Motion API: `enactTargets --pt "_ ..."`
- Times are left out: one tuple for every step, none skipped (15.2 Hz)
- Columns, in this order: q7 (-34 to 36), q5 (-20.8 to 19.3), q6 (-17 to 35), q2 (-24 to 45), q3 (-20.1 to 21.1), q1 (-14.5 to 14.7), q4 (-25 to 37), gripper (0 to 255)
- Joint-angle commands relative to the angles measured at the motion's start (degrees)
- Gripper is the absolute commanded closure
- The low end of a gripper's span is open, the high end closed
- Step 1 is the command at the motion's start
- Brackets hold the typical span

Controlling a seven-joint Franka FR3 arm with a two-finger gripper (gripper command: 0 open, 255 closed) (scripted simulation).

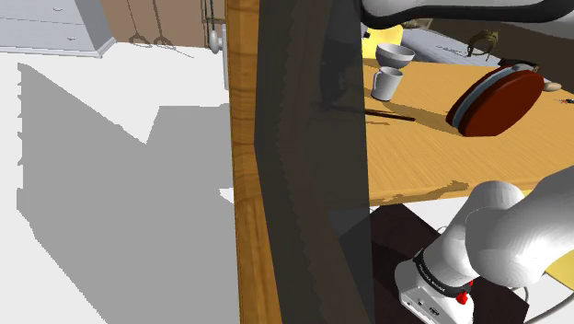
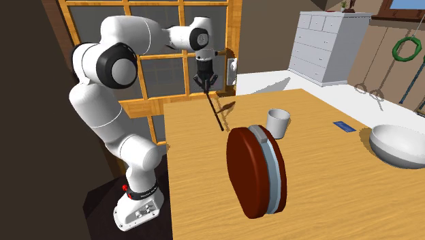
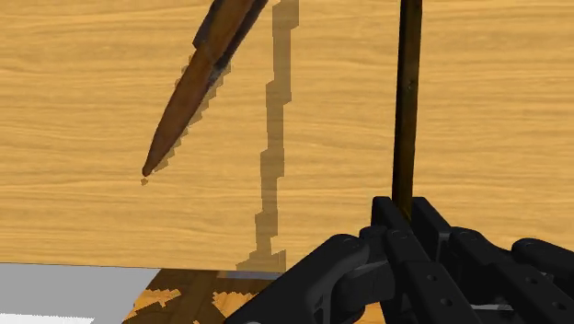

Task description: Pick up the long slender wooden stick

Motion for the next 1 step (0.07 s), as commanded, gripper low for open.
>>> enactTargets --pt "0.0 0.0 -0.5 0.1 0.0 0.0 0.6 255"
